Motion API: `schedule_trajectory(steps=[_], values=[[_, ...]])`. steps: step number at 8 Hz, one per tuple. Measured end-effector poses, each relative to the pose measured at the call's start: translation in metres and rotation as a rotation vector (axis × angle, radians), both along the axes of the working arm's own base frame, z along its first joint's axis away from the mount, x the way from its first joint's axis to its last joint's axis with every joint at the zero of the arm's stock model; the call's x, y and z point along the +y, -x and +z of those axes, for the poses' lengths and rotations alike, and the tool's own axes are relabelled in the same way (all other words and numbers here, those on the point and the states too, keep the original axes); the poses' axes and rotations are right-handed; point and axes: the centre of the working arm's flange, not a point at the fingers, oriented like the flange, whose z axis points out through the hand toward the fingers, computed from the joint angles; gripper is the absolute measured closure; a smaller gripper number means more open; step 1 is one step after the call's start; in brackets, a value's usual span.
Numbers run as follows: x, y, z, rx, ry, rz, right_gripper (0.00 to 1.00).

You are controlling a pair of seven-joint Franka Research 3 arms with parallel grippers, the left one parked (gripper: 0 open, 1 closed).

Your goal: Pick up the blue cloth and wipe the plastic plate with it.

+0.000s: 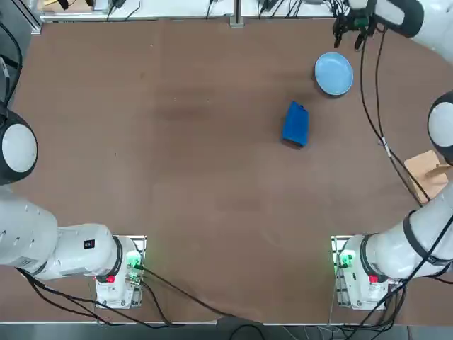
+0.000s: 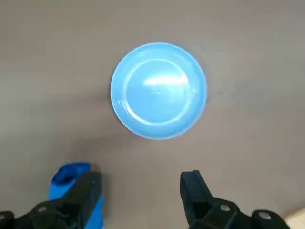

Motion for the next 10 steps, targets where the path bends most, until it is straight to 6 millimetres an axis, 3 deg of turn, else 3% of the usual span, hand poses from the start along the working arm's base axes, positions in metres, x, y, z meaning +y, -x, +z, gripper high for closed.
schedule_trajectory(steps=[2, 4, 7, 10], values=[[-0.021, 0.015, 0.07, 0.001, 0.002, -0.024, 0.0], [-0.043, 0.034, 0.113, -0.006, 0.0, -0.055, 0.0], [-0.041, 0.046, 0.14, -0.027, -0.052, -0.098, 0.0], [-0.015, 0.055, 0.152, -0.032, -0.085, -0.117, 0.0]])
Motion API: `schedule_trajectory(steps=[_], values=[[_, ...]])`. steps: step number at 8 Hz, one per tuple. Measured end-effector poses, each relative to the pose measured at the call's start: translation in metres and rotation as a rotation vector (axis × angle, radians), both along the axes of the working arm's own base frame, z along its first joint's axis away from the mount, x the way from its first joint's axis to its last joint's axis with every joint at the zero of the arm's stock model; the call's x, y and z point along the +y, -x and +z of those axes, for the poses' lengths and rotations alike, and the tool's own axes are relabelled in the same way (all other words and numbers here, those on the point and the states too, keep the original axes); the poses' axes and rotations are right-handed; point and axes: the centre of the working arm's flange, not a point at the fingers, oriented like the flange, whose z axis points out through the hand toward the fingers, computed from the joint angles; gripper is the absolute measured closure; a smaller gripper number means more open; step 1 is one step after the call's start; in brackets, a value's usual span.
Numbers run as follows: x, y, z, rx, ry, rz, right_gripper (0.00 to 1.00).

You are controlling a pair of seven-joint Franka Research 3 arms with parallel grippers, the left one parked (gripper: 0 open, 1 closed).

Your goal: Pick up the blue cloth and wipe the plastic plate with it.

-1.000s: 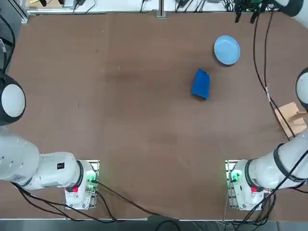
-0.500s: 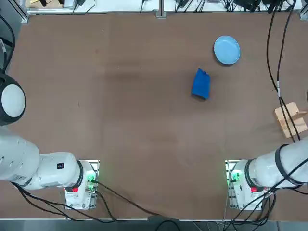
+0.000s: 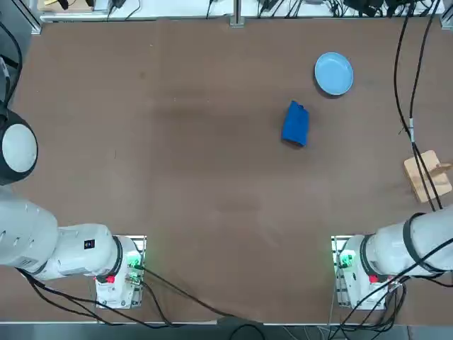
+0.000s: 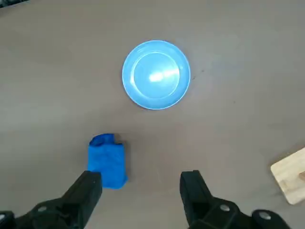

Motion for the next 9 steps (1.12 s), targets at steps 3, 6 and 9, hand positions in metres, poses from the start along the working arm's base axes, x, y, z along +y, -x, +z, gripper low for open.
schedule_trajectory(steps=[3, 6, 9], values=[[-0.011, -0.001, 0.0, 0.001, 0.0, -0.021, 0.0], [-0.033, -0.001, 0.023, -0.032, 0.0, -0.058, 0.0], [-0.049, 0.004, 0.021, 0.009, 0.006, -0.063, 0.0]])
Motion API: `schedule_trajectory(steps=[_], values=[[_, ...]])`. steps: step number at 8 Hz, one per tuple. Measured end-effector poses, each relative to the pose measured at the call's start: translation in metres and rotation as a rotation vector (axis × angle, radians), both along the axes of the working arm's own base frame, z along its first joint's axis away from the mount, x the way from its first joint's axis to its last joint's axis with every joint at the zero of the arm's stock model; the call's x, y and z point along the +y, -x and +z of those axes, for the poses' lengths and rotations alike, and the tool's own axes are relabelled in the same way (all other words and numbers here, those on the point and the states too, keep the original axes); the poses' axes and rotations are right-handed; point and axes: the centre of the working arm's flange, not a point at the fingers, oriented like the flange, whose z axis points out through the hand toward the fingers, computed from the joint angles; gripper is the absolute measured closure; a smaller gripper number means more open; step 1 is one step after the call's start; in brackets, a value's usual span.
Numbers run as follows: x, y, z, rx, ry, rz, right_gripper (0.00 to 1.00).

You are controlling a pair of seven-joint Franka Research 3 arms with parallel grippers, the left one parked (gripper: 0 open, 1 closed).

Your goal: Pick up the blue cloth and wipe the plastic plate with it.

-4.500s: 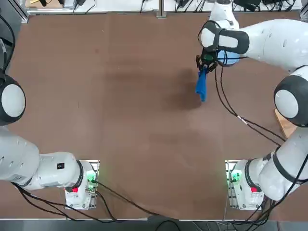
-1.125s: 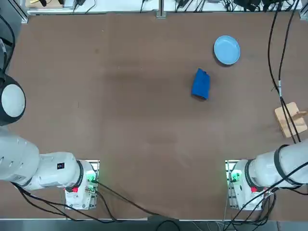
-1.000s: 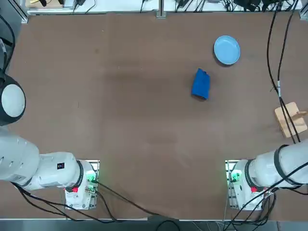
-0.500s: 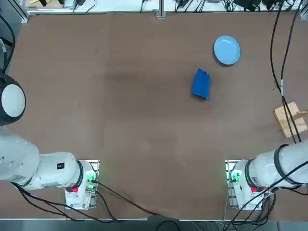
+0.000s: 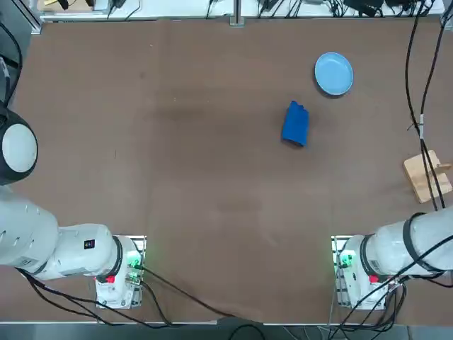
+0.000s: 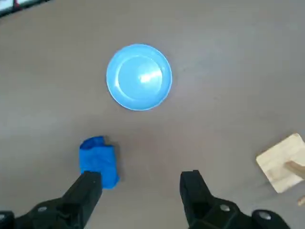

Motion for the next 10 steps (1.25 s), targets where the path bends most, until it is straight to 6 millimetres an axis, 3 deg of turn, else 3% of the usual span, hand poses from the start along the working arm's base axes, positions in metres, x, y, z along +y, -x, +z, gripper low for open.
schedule_trajectory(steps=[3, 10], values=[[-0.019, 0.001, -0.001, 0.007, 0.003, -0.012, 0.0], [-0.01, 0.001, 0.0, 0.007, 0.001, 0.004, 0.0]])
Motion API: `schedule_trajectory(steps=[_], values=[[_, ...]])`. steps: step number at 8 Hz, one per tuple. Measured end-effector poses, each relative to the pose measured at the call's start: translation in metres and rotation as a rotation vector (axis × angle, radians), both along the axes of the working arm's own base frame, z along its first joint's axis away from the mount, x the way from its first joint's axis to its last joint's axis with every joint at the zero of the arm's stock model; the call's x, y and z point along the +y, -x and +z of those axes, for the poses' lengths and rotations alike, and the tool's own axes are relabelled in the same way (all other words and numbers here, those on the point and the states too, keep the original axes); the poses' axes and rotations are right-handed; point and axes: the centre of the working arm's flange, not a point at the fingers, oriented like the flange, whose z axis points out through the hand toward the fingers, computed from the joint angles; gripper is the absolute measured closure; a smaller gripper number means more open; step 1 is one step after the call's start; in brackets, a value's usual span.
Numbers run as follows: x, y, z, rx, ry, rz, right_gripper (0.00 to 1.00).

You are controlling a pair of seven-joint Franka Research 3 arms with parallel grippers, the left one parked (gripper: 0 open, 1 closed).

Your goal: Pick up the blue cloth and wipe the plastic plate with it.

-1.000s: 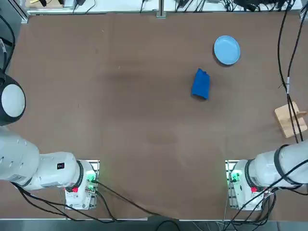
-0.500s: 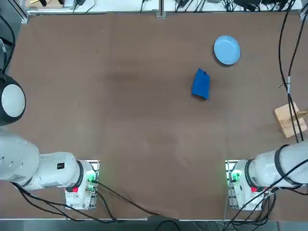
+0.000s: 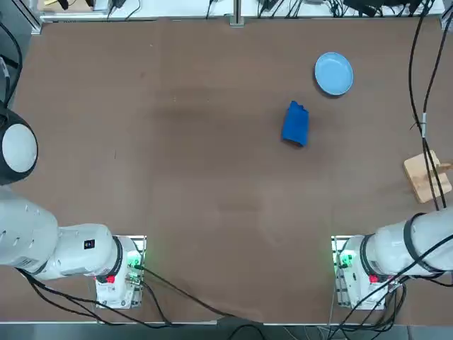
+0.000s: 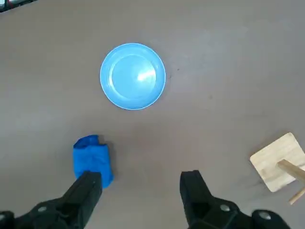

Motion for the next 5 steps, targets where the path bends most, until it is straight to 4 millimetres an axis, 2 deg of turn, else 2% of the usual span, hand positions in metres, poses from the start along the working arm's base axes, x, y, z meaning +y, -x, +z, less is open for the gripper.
schedule_trajectory(steps=[5], values=[[0.0073, 0.0039, 0.0064, -0.008, -0.001, 0.013, 0.0]])
